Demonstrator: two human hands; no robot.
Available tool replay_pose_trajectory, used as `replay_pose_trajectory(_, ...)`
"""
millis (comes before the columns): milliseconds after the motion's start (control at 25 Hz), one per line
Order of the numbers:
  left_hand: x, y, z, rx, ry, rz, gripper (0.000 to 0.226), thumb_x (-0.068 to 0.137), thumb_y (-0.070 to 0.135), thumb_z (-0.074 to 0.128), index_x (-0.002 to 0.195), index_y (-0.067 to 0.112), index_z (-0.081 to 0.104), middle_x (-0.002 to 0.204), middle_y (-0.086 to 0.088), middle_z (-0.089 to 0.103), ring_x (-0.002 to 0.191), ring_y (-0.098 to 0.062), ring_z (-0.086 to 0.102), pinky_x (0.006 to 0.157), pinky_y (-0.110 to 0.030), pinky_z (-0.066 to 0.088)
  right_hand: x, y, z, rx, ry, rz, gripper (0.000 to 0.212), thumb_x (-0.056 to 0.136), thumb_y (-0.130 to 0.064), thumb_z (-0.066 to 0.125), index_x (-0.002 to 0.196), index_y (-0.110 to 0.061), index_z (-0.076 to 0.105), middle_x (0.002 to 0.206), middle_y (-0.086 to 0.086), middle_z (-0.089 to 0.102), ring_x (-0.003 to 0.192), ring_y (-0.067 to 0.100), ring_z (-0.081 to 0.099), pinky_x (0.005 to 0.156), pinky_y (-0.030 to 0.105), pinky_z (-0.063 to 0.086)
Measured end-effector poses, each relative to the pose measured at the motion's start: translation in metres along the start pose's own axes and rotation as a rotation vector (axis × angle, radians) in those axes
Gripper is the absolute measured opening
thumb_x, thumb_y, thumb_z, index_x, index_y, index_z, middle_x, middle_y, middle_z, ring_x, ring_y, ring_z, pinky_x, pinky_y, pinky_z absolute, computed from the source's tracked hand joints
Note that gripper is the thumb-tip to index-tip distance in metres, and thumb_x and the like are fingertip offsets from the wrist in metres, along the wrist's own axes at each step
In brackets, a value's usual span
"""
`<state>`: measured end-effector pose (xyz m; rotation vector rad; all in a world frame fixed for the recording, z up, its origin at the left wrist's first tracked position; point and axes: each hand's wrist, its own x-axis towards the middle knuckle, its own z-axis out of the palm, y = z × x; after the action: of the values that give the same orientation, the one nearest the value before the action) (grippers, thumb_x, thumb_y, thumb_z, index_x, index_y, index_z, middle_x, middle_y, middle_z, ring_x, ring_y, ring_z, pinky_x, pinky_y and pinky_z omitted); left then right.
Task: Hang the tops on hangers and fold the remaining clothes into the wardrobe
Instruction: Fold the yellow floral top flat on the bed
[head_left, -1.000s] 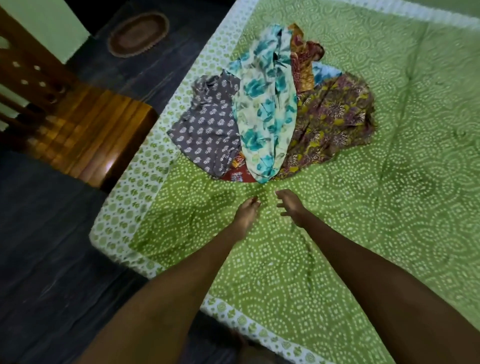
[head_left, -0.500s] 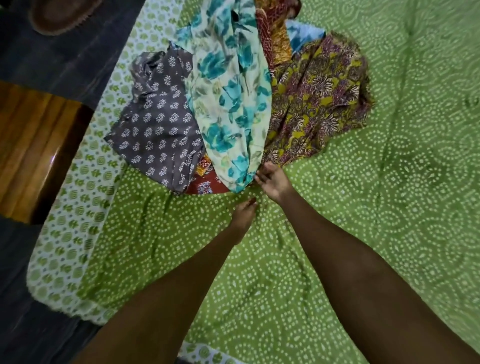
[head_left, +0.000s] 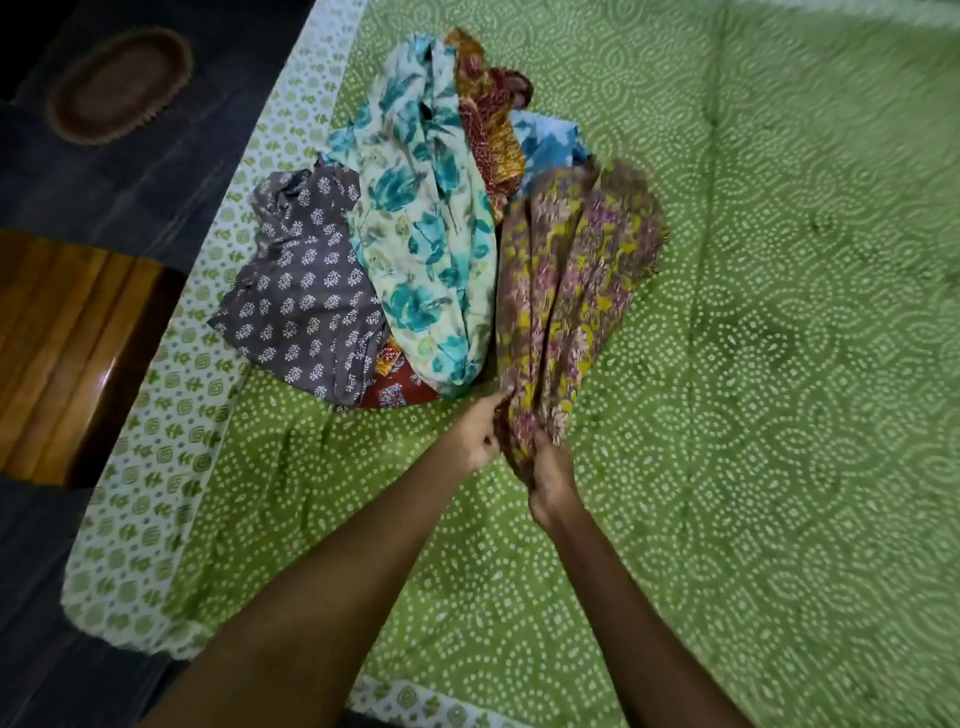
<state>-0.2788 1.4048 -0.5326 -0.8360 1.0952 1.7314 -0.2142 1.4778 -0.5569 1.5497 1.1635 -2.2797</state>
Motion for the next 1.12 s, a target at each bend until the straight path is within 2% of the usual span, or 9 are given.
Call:
replay_pose_trajectory(160,-0.050,-0.040,-0.004,0.016,-0.048,-0.051,0.042,0.101,0.018,0.032,0.085,-0.001,0.066,0.072,-0.011,0.072,0.062,-0.017,0.069,0.066,-0.031,0.057,-0.053,0.004,-0.051,0.367,-0.228,0.035,0.072,0.047,-0.027,0.091,0.111,-0.002,0.068,0.114,0.016,0.066,0.101,0.024,0.065,0.088,0.035,0.053)
replay_pose_trajectory(320,-0.113,-0.083,-0.002,-0.215,-0.156,0.021,0.054,0.101,0.030,0.030,0.092,-0.001,0.072,0.093,-0.015,0.072,0.082,-0.023,0.070,0.073,-0.029,0.058,-0.111,-0.009,-0.057,0.630,-0.270,0.063,0.012,0.070,-0.011,0.074,0.074,0.000,0.075,0.086,0.017,0.073,0.074,0.024,0.071,0.063,0.039,0.058)
replay_pose_trajectory(400,-0.135,-0.093,-0.007,-0.294,-0.086,0.058,0.050,0.100,0.029,0.031,0.088,0.002,0.071,0.080,-0.012,0.072,0.069,-0.020,0.070,0.057,-0.026,0.057,-0.134,-0.019,-0.054,0.605,-0.269,0.053,0.028,0.083,-0.025,0.065,0.080,0.001,0.075,0.089,0.020,0.071,0.077,0.029,0.071,0.064,0.045,0.057)
replay_pose_trajectory(480,-0.159,-0.087,-0.014,-0.385,0.006,0.112,0.038,0.099,0.021,0.032,0.081,0.007,0.063,0.057,-0.007,0.067,0.048,-0.014,0.064,0.041,-0.020,0.049,-0.159,-0.033,-0.049,0.578,-0.387,0.025,0.056,0.060,-0.028,0.085,0.103,0.003,0.068,0.105,0.025,0.067,0.092,0.036,0.068,0.077,0.054,0.053)
replay_pose_trajectory(720,-0.210,-0.047,-0.006,-0.488,-0.096,0.243,0.060,0.103,0.015,0.028,0.062,0.003,0.071,0.056,-0.010,0.067,0.045,-0.017,0.064,0.039,-0.022,0.051,-0.214,-0.085,-0.030,0.414,-0.614,-0.073,0.088,0.034,-0.014,0.095,0.113,-0.002,0.059,0.104,0.024,0.066,0.096,0.036,0.064,0.077,0.058,0.053)
replay_pose_trajectory(840,-0.226,-0.038,0.008,-0.408,-0.150,0.270,0.045,0.102,0.024,0.027,0.091,0.003,0.065,0.080,-0.012,0.072,0.068,-0.027,0.068,0.055,-0.035,0.057,-0.237,-0.105,-0.022,0.391,-0.691,-0.156,0.092,0.048,-0.037,0.091,0.123,0.000,0.055,0.119,0.022,0.059,0.111,0.035,0.056,0.094,0.057,0.043)
replay_pose_trajectory(960,-0.245,-0.033,0.011,-0.275,-0.226,0.239,0.041,0.101,0.028,0.029,0.098,0.005,0.063,0.099,-0.012,0.068,0.082,-0.028,0.065,0.068,-0.039,0.057,-0.248,-0.104,-0.020,0.448,-0.679,-0.263,0.063,0.041,-0.029,0.092,0.095,-0.003,0.072,0.099,0.017,0.071,0.090,0.031,0.069,0.078,0.050,0.054)
replay_pose_trajectory(1040,-0.258,-0.037,0.005,0.075,-0.277,0.196,0.036,0.102,0.023,0.033,0.091,0.007,0.063,0.093,-0.010,0.069,0.075,-0.018,0.066,0.069,-0.030,0.056,-0.248,-0.106,-0.016,0.452,-0.542,-0.256,0.047,0.040,-0.015,0.089,0.082,-0.003,0.071,0.083,0.017,0.071,0.074,0.030,0.070,0.063,0.052,0.056)
replay_pose_trajectory(1120,-0.256,-0.047,-0.013,0.619,-0.227,0.113,0.030,0.100,0.011,0.038,0.079,0.008,0.059,0.070,-0.004,0.065,0.049,-0.007,0.060,0.047,-0.018,0.050,-0.265,-0.116,-0.004,0.427,-0.464,-0.241,0.013,0.072,-0.014,0.067,0.069,-0.001,0.069,0.072,0.018,0.069,0.066,0.030,0.070,0.055,0.051,0.056)
